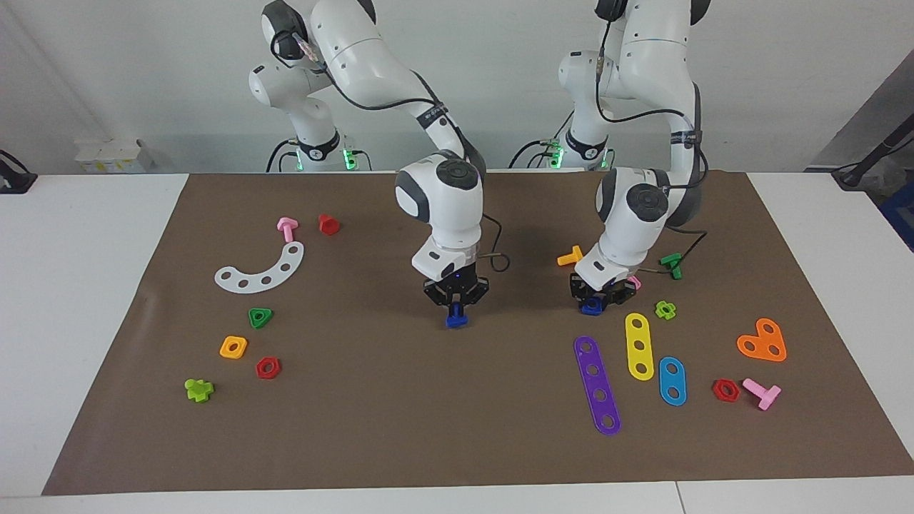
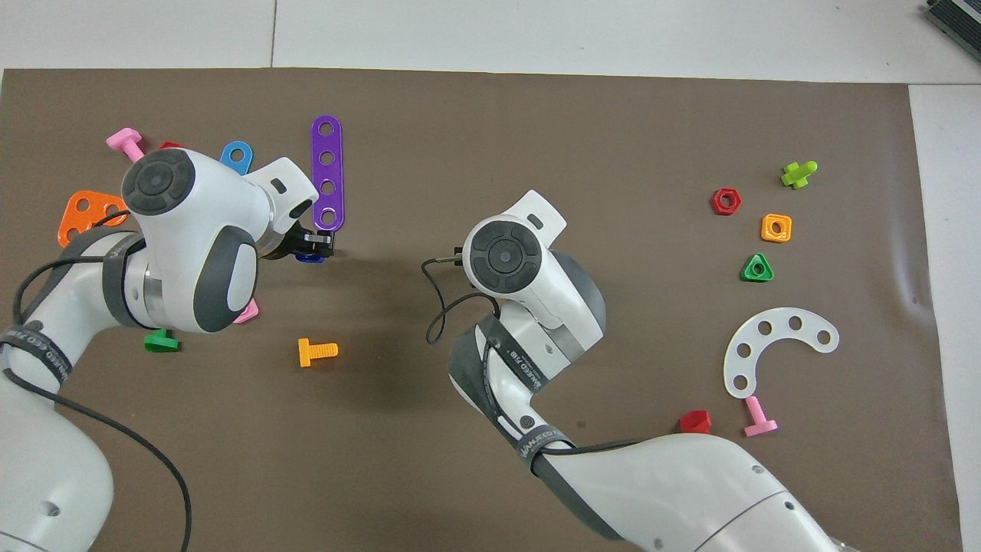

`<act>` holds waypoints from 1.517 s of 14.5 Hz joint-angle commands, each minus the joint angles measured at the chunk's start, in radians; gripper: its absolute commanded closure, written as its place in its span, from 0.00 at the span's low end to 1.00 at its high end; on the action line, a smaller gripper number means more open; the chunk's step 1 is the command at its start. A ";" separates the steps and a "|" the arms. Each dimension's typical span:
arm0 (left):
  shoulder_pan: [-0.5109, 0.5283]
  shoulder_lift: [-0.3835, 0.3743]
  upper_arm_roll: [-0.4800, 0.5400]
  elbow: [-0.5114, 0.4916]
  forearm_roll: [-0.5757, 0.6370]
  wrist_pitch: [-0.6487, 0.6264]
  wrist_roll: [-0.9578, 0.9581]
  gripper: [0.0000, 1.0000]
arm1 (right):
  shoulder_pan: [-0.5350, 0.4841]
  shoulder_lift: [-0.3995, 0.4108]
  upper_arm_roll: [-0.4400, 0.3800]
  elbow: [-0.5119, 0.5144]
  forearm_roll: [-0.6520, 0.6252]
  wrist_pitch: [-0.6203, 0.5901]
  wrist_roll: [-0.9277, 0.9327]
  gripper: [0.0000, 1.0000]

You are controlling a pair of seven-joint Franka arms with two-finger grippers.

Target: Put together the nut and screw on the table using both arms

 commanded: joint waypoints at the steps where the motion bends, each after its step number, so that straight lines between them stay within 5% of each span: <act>1: -0.035 0.055 0.009 0.114 -0.025 -0.053 -0.094 1.00 | 0.004 0.007 0.004 -0.010 -0.005 0.020 0.015 1.00; 2: -0.060 0.066 0.010 0.135 -0.033 -0.058 -0.122 1.00 | 0.007 0.007 0.004 -0.018 -0.004 0.023 0.015 1.00; 3: -0.074 0.075 0.010 0.169 -0.047 -0.070 -0.155 1.00 | 0.007 0.007 0.004 -0.021 -0.004 0.023 0.014 0.77; 4: -0.089 0.094 0.012 0.215 -0.050 -0.092 -0.185 1.00 | 0.007 0.007 0.004 -0.023 -0.004 0.023 0.014 0.14; 5: -0.104 0.114 0.012 0.268 -0.050 -0.122 -0.220 1.00 | 0.008 0.007 0.004 -0.021 -0.005 0.020 0.014 0.00; 13: -0.224 0.284 0.013 0.512 -0.059 -0.150 -0.424 1.00 | -0.169 -0.223 0.004 -0.021 -0.004 -0.171 -0.135 0.00; 22: -0.342 0.283 0.010 0.490 -0.093 -0.187 -0.488 1.00 | -0.442 -0.461 0.003 -0.021 0.094 -0.528 -0.428 0.00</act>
